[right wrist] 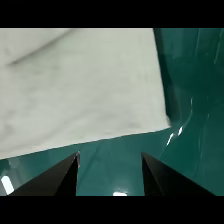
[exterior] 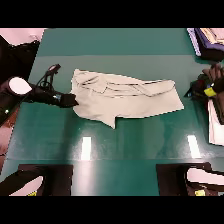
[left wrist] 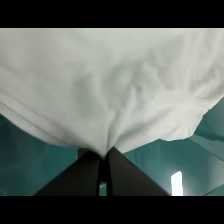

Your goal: Fold the shirts.

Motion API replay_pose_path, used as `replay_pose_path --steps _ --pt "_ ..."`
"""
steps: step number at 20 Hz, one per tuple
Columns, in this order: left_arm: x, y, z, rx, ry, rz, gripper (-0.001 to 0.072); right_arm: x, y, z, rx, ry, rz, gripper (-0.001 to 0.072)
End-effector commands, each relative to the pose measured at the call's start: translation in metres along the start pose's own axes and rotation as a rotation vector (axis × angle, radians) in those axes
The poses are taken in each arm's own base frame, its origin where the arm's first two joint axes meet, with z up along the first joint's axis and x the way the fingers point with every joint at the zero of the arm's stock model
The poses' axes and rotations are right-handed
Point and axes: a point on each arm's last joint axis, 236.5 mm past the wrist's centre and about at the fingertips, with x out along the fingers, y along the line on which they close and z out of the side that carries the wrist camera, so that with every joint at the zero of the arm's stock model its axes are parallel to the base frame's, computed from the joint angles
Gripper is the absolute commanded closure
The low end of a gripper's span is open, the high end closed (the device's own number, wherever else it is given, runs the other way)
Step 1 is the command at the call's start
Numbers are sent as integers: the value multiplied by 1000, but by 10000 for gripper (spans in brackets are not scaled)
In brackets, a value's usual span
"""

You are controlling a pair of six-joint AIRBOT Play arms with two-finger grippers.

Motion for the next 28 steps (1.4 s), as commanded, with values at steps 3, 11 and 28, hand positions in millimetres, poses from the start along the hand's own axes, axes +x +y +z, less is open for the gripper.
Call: replay_pose_path --steps 3,11,28 --pt "-13 -3 16 37 -41 18 681 50 -38 -32 64 133 30 271" --pt "-13 -4 16 15 -42 17 682 64 -25 -7 89 52 107 273" --pt "-72 -48 64 112 -164 -27 682 -11 70 15 -85 -102 235 695"
